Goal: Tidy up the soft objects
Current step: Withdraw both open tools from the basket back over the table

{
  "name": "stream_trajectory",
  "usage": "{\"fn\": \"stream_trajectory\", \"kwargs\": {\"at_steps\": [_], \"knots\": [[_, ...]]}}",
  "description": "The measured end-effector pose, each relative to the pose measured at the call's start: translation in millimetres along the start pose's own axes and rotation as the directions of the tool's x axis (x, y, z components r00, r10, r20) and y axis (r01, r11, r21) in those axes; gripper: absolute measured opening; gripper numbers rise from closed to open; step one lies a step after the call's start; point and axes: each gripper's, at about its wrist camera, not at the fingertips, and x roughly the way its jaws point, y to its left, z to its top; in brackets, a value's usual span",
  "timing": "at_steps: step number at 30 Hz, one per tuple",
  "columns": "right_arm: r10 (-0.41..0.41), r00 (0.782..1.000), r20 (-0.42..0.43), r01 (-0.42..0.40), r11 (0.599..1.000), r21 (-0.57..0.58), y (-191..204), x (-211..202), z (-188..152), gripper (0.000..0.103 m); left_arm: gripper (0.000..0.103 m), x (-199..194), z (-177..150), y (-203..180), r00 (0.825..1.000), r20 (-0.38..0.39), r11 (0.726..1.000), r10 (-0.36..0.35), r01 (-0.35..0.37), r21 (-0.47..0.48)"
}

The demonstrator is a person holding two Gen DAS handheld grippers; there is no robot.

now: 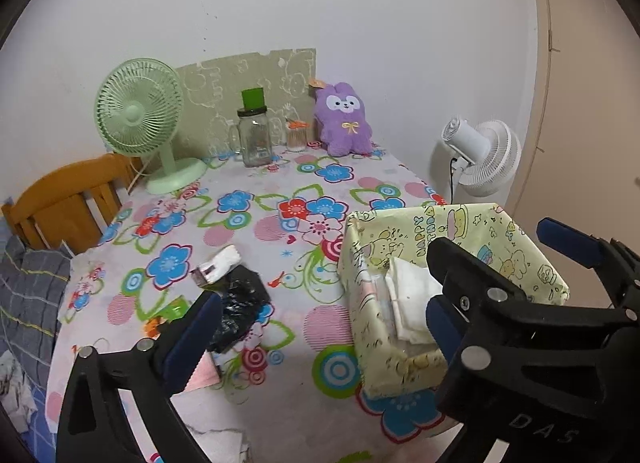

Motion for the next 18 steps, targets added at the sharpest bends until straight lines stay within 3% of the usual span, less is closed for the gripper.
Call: {"fn": "stream_trajectory", "kwargs": {"at_steps": [18], "knots": [[0.032, 0.999, 0.016, -0.031, 0.998, -0.047, 52, -24, -24, 0.103, 0.103, -26, -34, 36, 0.999, 0.007, 0.998, 0.039, -0.039, -0.042]]}}
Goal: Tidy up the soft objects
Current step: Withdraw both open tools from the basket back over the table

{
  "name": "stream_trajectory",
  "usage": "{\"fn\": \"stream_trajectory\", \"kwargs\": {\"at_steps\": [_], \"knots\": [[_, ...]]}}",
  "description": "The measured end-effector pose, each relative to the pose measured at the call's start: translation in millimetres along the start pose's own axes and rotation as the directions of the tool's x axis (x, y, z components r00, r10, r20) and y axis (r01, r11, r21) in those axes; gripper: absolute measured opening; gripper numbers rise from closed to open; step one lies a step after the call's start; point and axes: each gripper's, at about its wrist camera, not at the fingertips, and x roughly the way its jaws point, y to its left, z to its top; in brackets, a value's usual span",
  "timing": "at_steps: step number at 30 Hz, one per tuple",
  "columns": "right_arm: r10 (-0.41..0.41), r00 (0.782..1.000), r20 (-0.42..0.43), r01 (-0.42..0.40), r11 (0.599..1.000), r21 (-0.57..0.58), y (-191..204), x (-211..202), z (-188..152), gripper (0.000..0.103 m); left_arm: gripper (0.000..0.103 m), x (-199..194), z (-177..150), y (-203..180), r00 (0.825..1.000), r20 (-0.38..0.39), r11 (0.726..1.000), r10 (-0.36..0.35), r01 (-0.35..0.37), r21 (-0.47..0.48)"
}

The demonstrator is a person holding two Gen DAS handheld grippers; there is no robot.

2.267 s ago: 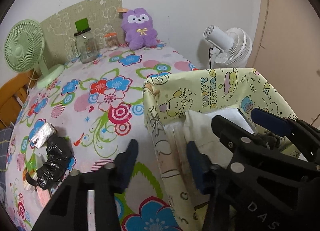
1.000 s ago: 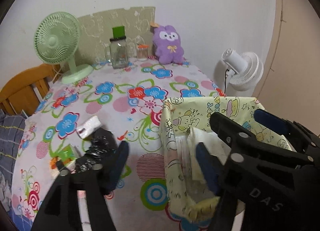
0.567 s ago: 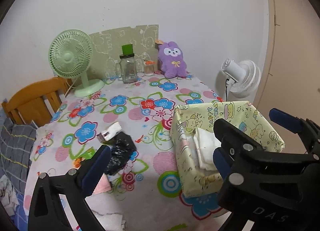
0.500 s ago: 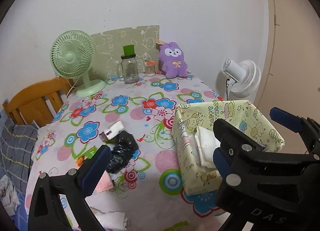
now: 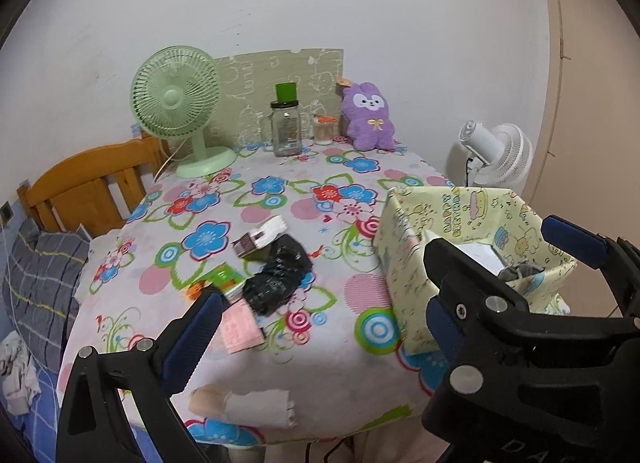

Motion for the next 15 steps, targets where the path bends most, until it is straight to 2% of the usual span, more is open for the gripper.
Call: {"fn": "stream_trajectory", "kwargs": {"at_steps": [15], "knots": [[0.015, 1.0, -0.009, -0.015, 0.999, -0.038, 41, 15, -31, 0.103, 0.103, 13, -41, 37, 0.999, -0.052, 0.998, 0.013, -0.016, -0.057]]}}
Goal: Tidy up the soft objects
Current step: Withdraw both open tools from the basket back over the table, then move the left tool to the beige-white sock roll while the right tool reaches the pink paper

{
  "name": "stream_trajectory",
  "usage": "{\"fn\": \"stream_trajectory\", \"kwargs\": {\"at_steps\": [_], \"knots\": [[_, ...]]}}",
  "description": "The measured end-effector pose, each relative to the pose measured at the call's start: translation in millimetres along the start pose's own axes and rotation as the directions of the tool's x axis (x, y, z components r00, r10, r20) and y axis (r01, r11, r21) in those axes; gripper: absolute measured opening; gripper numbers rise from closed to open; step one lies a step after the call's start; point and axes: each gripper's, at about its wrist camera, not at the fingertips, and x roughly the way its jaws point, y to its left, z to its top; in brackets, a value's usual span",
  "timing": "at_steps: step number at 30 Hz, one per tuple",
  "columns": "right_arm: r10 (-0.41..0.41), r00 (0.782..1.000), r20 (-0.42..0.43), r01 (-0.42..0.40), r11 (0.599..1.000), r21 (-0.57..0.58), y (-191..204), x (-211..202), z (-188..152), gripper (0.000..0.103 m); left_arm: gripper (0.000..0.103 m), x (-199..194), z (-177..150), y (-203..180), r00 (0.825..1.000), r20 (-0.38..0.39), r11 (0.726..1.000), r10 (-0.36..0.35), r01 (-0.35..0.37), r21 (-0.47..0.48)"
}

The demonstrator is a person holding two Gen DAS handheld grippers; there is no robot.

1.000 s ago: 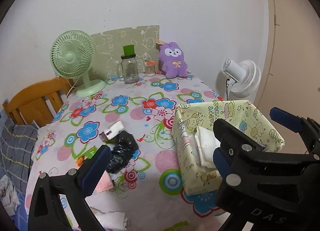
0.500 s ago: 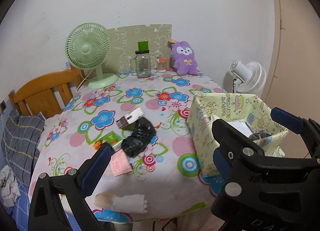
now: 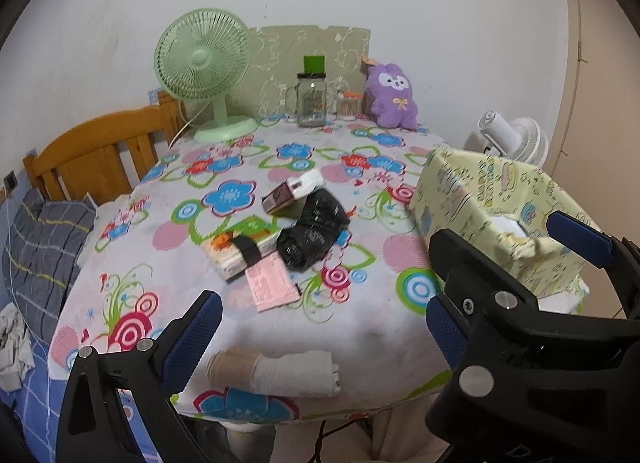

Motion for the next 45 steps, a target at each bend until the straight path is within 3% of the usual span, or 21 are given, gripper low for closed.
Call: {"fn": "stream_trajectory", "kwargs": {"at_steps": [7, 17, 29, 35, 45], "knots": [[0.014, 1.0, -0.012, -0.014, 1.0, -0.026, 14, 10, -16, 0.103, 0.103, 12, -16, 12, 0.999, -0.032, 1.0, 0.008, -0.008, -0.019], [-0.04, 0.999, 0.011, 0.04, 0.998, -0.038, 23, 12, -22, 0.103, 0.102, 25, -31, 23, 0.998, -0.062, 0.999, 0.008, -0.011, -0.039], [-0.017, 0.999, -0.048, 0.015, 1.0, -0.024, 33, 20, -32, 0.101, 0.102, 37, -39, 38, 0.996, -0.09, 0.997, 0.012, -0.019, -0.078], [0.007, 0.996, -0.091, -0.008, 1.0, -0.01, 36, 35, -37, 0.099, 0.096, 46, -44, 43, 0.994, -0.11, 0.994, -0.014, 0.002, -0.107], [0.042, 0.992, -0.117, -0.043, 0.999, 0.0, 42, 54, -34, 0.099, 0.077, 43, -35, 42, 0.997, -0.071, 0.994, -0.006, -0.002, -0.113]]}}
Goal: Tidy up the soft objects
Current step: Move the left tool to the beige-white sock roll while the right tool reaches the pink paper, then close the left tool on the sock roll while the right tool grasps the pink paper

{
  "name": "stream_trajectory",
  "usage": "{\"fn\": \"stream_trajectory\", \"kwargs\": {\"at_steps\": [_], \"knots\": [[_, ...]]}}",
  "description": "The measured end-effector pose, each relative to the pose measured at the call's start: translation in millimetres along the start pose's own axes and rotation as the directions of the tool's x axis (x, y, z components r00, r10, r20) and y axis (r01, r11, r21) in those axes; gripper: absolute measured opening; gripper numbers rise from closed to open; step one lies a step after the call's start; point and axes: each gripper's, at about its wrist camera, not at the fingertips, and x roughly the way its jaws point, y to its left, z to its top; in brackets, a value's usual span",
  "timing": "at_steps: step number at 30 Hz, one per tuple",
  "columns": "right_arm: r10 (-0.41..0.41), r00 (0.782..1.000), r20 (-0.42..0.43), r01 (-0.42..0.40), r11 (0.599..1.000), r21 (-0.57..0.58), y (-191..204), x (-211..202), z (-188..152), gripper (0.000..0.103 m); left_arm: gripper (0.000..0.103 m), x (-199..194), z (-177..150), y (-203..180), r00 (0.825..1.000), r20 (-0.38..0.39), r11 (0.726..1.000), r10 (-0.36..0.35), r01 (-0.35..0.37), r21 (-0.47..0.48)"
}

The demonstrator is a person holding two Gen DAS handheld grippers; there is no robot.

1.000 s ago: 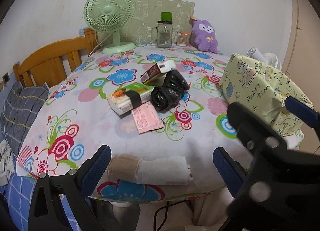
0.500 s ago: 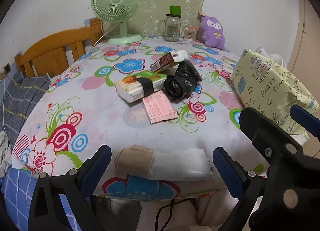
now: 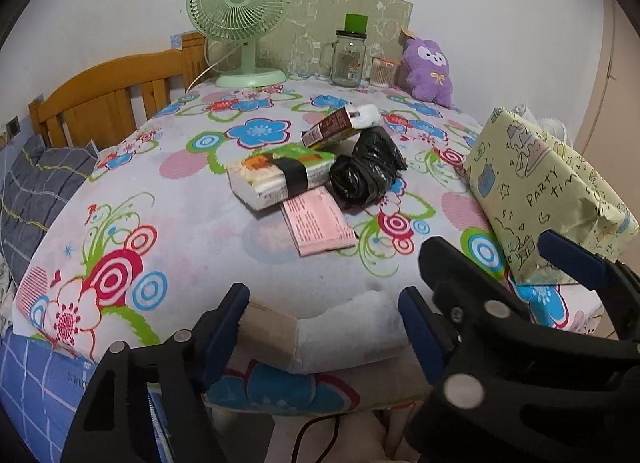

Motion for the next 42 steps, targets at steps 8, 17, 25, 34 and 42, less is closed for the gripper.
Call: {"fn": "stream_trajectory", "kwargs": {"at_steps": [8, 17, 25, 34, 42], "knots": [[0.016, 1.0, -0.003, -0.016, 1.0, 0.011, 3, 18, 12, 0.099, 0.074, 10, 12, 7, 1.0, 0.011, 1.0, 0.019, -0.019, -0.01], [0.067, 0.997, -0.033, -0.066, 0.998, 0.013, 9, 42, 24, 0.099, 0.074, 20, 25, 22, 0.998, 0.021, 0.998, 0.057, -0.056, -0.016], [0.136, 0.986, -0.097, -0.138, 0.99, -0.015, 30, 66, 33, 0.088, 0.075, 26, 32, 40, 0.996, 0.012, 0.996, 0.087, -0.087, 0.002], [0.176, 0.968, -0.18, -0.189, 0.981, -0.054, 59, 88, 38, 0.078, 0.083, 33, 32, 53, 0.997, -0.014, 0.997, 0.075, -0.075, 0.007], [0.159, 0.969, -0.19, -0.171, 0.984, -0.05, 57, 96, 36, 0.051, 0.095, 41, 30, 56, 0.995, -0.035, 0.995, 0.095, -0.096, -0.004]]}}
